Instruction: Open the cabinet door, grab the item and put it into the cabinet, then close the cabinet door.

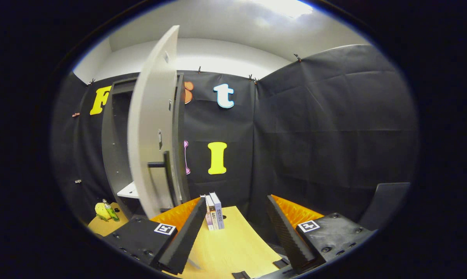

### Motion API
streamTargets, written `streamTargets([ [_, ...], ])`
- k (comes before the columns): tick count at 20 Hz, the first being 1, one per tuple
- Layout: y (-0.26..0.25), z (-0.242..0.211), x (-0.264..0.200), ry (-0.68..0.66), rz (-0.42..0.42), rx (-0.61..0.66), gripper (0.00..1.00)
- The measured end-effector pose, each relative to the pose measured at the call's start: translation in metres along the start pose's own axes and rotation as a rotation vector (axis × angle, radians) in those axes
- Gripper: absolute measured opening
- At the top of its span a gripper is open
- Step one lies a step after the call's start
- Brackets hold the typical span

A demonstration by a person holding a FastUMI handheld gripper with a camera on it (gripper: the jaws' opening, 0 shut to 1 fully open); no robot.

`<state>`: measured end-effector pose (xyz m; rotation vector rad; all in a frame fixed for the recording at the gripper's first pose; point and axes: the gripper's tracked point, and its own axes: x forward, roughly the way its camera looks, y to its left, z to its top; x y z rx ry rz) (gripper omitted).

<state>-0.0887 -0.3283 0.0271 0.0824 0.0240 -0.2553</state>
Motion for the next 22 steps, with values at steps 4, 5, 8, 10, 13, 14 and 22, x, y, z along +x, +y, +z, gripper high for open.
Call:
streamTargets([
  [4,0.022,-0.012,0.041,0.021,0.134,0.002,0.98],
  [5,0.031,-0.013,0.045,0.030,0.168,0.005,0.98],
  [8,0.043,-0.012,0.046,0.046,0.196,0.011,0.98],
  [10,0.041,-0.013,0.044,0.049,0.168,0.016,0.95],
  [13,0.045,-0.010,0.035,0.045,0.125,0.012,0.96],
  [14,0.050,-0.011,0.034,0.042,0.113,0.011,0.96],
  [22,0.154,-0.015,-0.006,0.047,0.133,0.011,0.96],
])
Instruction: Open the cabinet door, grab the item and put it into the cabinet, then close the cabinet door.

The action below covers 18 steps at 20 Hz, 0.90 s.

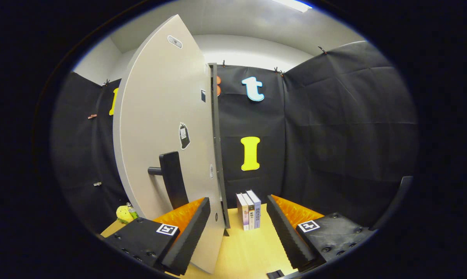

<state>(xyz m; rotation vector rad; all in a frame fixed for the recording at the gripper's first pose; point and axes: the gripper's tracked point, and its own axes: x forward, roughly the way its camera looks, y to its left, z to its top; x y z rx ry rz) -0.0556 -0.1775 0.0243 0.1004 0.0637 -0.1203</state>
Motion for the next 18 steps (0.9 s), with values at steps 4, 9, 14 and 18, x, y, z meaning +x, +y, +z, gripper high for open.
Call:
streamTargets([
  [4,0.065,-0.003,0.009,0.001,0.050,-0.012,0.96],
  [9,0.144,-0.001,0.042,-0.022,0.132,-0.006,0.97],
  [14,0.200,0.003,0.062,-0.043,0.222,-0.013,1.00],
  [18,0.213,-0.002,0.055,-0.033,0.270,0.002,1.00],
])
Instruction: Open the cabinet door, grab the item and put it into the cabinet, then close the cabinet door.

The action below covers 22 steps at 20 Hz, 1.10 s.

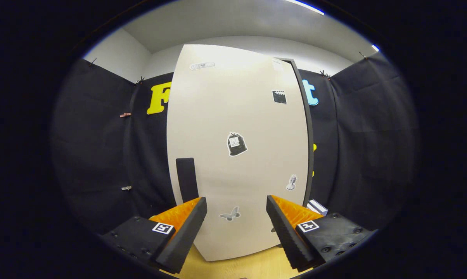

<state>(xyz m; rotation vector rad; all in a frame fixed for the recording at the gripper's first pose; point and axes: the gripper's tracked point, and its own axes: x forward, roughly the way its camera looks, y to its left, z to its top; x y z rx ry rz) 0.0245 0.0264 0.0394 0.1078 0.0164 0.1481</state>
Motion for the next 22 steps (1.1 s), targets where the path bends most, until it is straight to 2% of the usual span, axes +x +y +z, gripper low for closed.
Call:
streamTargets([
  [6,-0.013,0.019,-0.026,-0.027,0.008,0.022,0.99],
  [14,-0.060,0.041,-0.072,-0.074,-0.091,-0.026,0.98],
  [22,-0.051,0.039,-0.095,-0.057,-0.078,0.010,0.98],
])
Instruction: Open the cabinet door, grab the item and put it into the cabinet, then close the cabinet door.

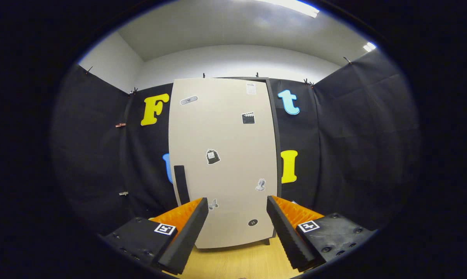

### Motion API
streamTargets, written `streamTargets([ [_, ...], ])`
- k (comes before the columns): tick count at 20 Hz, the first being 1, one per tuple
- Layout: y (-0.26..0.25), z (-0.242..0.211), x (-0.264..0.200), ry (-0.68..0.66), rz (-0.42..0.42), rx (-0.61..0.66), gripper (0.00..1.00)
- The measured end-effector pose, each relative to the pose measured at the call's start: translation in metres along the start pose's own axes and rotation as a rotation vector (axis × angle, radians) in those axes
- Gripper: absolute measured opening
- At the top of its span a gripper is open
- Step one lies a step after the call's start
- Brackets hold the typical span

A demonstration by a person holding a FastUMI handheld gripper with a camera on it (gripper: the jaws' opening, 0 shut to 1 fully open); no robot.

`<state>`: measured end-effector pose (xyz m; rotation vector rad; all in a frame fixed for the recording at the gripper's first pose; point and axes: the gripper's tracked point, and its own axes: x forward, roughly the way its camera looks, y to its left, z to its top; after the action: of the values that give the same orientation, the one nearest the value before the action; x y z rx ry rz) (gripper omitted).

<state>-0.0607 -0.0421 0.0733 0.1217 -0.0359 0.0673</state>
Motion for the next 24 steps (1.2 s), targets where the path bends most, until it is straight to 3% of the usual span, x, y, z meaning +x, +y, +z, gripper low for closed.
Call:
streamTargets([
  [24,0.030,-0.032,0.023,0.037,0.075,-0.008,0.98],
])
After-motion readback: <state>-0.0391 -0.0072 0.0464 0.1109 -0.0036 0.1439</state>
